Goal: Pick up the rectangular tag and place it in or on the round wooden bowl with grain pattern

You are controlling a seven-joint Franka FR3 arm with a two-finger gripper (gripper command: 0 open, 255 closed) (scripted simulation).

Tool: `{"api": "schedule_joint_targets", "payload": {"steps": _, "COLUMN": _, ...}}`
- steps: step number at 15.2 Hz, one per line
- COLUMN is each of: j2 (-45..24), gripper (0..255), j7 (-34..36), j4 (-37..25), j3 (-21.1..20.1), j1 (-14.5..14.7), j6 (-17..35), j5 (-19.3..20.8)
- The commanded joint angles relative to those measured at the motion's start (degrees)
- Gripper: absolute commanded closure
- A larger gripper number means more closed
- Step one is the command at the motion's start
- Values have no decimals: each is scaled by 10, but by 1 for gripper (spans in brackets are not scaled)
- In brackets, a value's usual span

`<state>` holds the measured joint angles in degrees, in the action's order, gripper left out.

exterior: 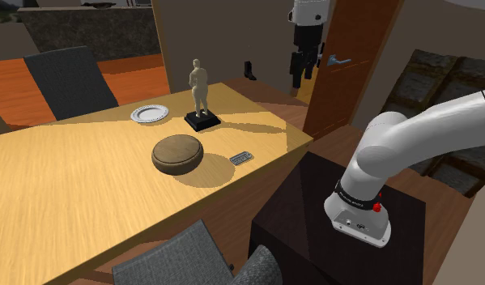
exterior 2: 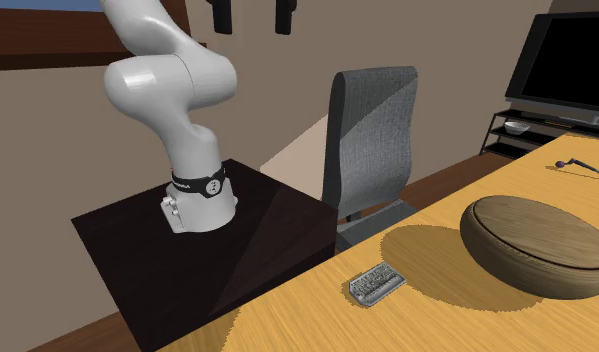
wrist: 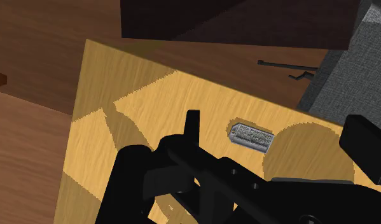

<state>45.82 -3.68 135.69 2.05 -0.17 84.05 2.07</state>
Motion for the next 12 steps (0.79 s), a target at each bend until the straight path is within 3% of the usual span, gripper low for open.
{"api": "schedule_joint_targets", "payload": {"steps": 1, "j2": 0, "gripper": 0, "j7": 0, "j4": 0, "j3": 0, "j1": 0, "j6": 0, "j5": 0}}
{"api": "schedule_joint_targets", "payload": {"steps": 12, "j2": -110, "gripper": 0, "j7": -196, "j4": 117, "j3": 53, "j1": 67, "j6": 252, "j5": 36}}
